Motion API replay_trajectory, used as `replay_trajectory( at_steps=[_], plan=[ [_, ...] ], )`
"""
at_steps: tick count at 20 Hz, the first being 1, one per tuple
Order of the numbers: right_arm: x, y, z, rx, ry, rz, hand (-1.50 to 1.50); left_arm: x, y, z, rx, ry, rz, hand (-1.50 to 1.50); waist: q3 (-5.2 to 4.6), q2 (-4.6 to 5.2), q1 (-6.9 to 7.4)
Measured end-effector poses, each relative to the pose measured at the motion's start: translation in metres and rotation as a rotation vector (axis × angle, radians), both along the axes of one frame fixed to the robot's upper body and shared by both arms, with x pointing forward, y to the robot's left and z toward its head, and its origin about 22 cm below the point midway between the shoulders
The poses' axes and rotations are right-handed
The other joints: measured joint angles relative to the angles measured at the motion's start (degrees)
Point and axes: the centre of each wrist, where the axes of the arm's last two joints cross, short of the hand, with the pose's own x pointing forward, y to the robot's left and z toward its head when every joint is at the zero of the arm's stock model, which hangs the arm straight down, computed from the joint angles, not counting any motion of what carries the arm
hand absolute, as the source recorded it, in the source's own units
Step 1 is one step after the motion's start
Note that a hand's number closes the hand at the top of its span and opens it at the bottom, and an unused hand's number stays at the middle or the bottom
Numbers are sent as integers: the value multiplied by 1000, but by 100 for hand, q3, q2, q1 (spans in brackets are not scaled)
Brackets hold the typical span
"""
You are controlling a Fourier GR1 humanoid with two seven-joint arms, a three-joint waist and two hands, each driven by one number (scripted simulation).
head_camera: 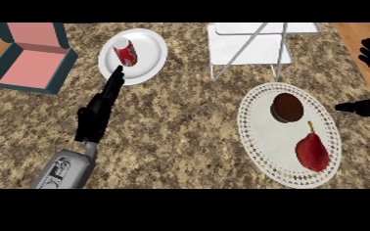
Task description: Pick the cupcake from the placemat and place it in the tiered shelf
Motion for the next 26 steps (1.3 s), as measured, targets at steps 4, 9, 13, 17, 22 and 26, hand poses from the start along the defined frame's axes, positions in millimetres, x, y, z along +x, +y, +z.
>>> replay_trajectory(
  at_steps=[4,9,13,17,22,26],
  plan=[
    [9,13,34,-162,104,82,-150,-2,10,-2,6,2,-5,0,-7,-13,-3],
    [14,38,58,-386,235,163,-150,-1,9,0,5,6,-6,0,-7,-16,-9],
    [8,63,65,-503,295,186,-150,-3,10,-3,7,12,1,0,-4,-15,-34],
    [0,81,72,-542,324,180,-150,-7,14,-4,5,3,-1,0,-1,-9,-32],
    [-17,98,75,-547,320,170,-150,-5,8,1,4,1,2,0,3,-4,-33],
    [-23,107,75,-564,310,148,-150,-8,7,4,5,9,-1,0,3,-1,-21]
  ],
)
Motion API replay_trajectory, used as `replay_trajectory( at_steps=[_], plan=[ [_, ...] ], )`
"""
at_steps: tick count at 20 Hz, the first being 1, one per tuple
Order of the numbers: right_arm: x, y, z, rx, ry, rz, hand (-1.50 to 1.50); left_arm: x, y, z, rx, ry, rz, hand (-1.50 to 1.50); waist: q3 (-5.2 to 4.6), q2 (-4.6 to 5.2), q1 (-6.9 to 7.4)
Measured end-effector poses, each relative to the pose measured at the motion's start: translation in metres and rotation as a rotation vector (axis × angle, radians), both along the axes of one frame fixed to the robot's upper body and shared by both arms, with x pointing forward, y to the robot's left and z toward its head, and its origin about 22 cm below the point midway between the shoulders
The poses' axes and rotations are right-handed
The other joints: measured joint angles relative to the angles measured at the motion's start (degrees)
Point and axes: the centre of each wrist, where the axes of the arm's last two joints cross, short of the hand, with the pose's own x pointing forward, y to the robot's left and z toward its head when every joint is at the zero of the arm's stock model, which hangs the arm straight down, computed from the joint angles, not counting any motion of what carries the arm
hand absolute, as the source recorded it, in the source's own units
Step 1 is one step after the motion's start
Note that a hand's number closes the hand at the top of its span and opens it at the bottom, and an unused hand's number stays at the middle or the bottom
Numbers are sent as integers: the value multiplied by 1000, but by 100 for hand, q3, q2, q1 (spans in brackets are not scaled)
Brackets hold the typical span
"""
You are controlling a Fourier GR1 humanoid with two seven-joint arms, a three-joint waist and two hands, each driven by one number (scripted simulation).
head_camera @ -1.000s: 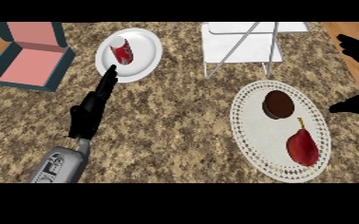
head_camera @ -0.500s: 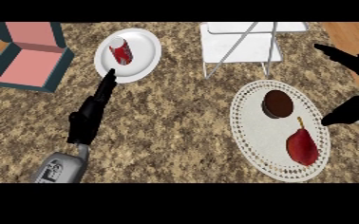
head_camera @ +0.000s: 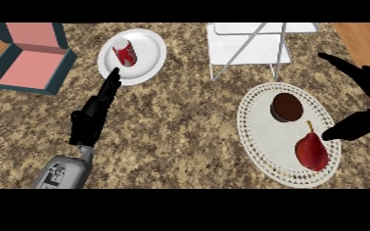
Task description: Pick the cupcake from the placemat and place it in the tiered shelf
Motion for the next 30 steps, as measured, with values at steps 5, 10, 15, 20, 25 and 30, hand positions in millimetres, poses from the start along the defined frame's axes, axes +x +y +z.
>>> replay_trajectory(
  at_steps=[5,10,15,20,25,30],
  plan=[
    [-9,13,-9,-2,-9,-25,-150,2,4,4,0,-4,2,0,0,3,4],
    [-3,23,-12,-5,1,-27,-150,-1,7,1,-1,-3,1,0,1,6,17],
    [5,28,-19,-15,12,-41,-150,4,2,0,5,-9,0,0,1,9,18],
    [5,29,-35,-25,21,-52,-150,7,-3,-1,1,-9,1,0,1,9,15],
    [8,26,-41,-52,41,-51,-150,-1,1,-1,-1,-13,2,0,2,8,20],
    [11,28,-53,-78,55,-50,-150,-3,0,-3,-2,-9,-2,0,3,10,21]
  ],
)
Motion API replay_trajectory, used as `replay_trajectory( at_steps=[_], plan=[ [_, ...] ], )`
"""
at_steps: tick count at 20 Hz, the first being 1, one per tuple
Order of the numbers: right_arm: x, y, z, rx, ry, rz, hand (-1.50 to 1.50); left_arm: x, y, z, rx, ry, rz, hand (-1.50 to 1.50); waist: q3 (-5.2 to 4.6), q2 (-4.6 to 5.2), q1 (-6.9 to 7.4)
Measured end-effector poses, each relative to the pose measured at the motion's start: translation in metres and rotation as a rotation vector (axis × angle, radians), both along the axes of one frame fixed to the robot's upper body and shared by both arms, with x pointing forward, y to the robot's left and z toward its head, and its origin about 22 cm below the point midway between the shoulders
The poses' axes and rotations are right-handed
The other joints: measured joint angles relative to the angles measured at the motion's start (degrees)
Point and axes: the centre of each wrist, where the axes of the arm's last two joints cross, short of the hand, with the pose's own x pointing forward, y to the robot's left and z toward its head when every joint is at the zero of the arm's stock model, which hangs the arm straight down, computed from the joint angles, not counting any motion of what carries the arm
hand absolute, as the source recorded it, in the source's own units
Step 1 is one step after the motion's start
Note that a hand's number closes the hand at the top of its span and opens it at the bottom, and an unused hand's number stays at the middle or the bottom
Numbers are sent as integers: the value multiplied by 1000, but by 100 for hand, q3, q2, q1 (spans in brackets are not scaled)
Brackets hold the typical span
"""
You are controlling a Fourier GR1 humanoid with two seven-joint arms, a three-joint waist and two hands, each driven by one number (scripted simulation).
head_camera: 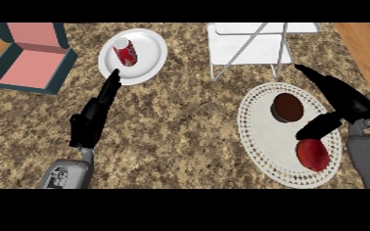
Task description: Pick the cupcake from the placemat and place it in the tiered shelf
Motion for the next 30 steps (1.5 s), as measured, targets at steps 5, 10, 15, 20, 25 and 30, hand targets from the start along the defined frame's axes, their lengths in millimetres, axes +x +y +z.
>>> replay_trajectory(
  at_steps=[5,10,15,20,25,30],
  plan=[
    [8,1,-13,-19,10,-5,-150,5,-8,2,5,-1,0,0,1,2,0],
    [7,0,-24,-32,15,-13,-150,9,-3,1,8,0,7,0,-1,0,-6],
    [12,1,-28,-44,22,-20,-150,11,-2,4,8,4,2,0,-2,0,-1],
    [13,2,-49,-44,29,-18,-150,7,2,5,-1,-1,-2,0,0,0,2],
    [14,-1,-62,-41,47,-3,-150,4,3,1,4,-2,0,0,-1,0,4],
    [15,5,-70,-46,62,8,150,7,2,4,1,0,1,0,-1,-1,-1]
  ],
)
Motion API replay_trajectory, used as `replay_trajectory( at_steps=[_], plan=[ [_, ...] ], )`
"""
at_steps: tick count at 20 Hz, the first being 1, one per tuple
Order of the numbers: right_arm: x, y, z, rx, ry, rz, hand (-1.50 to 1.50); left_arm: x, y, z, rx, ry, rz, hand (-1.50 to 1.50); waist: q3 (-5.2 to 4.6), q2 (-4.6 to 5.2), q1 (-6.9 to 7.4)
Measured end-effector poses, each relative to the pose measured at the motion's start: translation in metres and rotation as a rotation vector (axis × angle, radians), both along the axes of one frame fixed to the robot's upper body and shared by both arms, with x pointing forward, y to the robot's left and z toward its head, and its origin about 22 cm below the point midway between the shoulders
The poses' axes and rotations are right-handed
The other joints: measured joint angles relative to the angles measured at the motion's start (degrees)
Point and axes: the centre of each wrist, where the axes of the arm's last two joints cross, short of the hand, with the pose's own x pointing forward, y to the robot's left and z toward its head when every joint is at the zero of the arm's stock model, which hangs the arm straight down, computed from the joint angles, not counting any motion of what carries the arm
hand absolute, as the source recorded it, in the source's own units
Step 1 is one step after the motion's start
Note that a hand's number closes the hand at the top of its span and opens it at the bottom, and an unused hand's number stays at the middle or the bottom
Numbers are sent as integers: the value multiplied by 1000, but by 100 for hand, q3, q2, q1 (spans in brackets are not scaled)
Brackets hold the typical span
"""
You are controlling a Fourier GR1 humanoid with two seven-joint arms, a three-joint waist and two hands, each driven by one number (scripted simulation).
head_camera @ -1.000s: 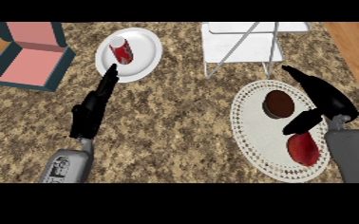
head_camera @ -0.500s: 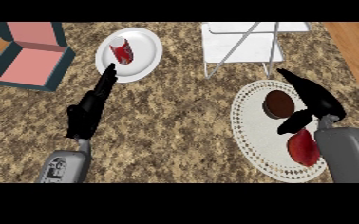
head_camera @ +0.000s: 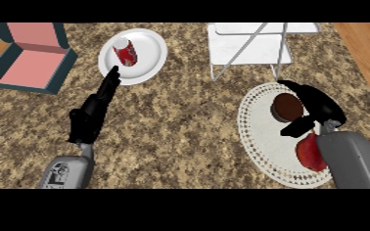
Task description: Pick the cupcake from the placemat and place it in the tiered shelf
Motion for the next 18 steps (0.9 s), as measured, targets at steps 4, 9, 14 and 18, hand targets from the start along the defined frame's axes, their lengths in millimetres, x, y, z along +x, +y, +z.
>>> replay_trajectory(
  at_steps=[4,9,14,18],
  plan=[
    [2,-2,-7,-38,15,44,150,-1,3,-2,2,1,-2,0,-4,-2,6],
    [-3,2,-8,-80,-24,90,150,-2,0,-5,2,6,2,0,-5,-5,0],
    [-12,77,-11,-71,-58,91,150,-3,-4,-8,3,3,7,0,-8,-20,-7],
    [-23,159,-1,-67,-84,71,150,0,-9,-7,4,7,-23,0,-7,-21,161]
  ],
)
